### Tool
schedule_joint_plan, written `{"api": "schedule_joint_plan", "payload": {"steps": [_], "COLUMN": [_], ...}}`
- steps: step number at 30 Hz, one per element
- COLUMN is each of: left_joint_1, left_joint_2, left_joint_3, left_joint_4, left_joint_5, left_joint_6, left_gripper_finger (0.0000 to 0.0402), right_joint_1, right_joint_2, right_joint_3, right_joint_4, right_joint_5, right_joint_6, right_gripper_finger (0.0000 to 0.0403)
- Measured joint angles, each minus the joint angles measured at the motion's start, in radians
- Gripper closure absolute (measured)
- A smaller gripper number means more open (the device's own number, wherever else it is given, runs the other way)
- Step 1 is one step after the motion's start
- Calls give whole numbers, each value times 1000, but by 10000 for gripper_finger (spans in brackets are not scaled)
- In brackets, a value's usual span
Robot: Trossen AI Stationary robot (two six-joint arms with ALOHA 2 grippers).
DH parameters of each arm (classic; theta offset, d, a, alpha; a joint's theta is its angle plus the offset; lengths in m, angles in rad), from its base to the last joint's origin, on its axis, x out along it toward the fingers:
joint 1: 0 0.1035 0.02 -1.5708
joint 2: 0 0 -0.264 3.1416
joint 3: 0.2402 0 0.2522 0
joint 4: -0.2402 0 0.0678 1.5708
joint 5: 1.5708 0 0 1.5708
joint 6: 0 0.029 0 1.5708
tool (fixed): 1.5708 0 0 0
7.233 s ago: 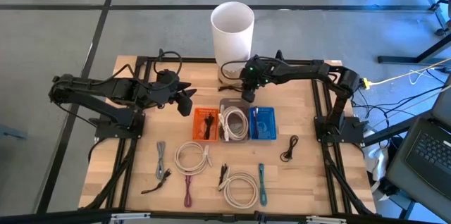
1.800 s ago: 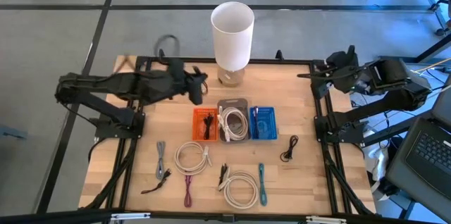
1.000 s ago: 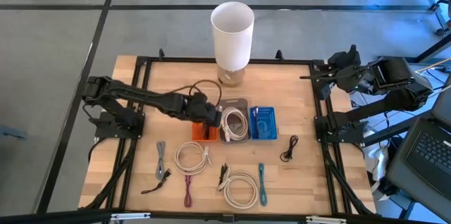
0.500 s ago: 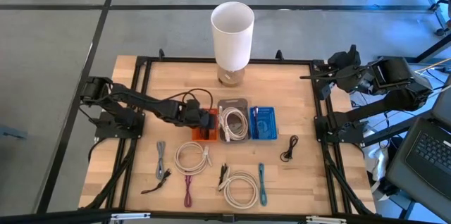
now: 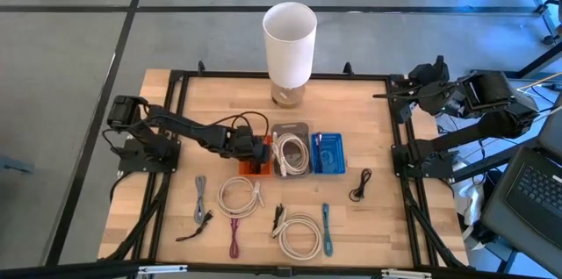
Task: Pick & Place USB Port
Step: Put the black charger cable into the orange bin, then put the brown HDMI cable into the black bin
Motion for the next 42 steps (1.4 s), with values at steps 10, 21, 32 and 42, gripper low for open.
{"api": "schedule_joint_plan", "payload": {"steps": [10, 21, 32, 42], "left_joint_1": [0, 24, 24, 22], "left_joint_2": [64, 59, -32, -292], "left_joint_3": [5, 19, 19, 20], "left_joint_4": [79, 110, 42, 8], "left_joint_5": [21, 42, 43, -22], "left_joint_6": [9, 101, 92, 165], "left_gripper_finger": [379, 254, 230, 233], "right_joint_1": [0, 0, 0, 0], "right_joint_2": [3, 3, 3, 3], "right_joint_3": [0, 0, 0, 0], "right_joint_4": [0, 0, 0, 0], "right_joint_5": [0, 0, -1, -1], "right_joint_6": [-1, 0, 0, 0], "right_gripper_finger": [277, 277, 277, 277]}}
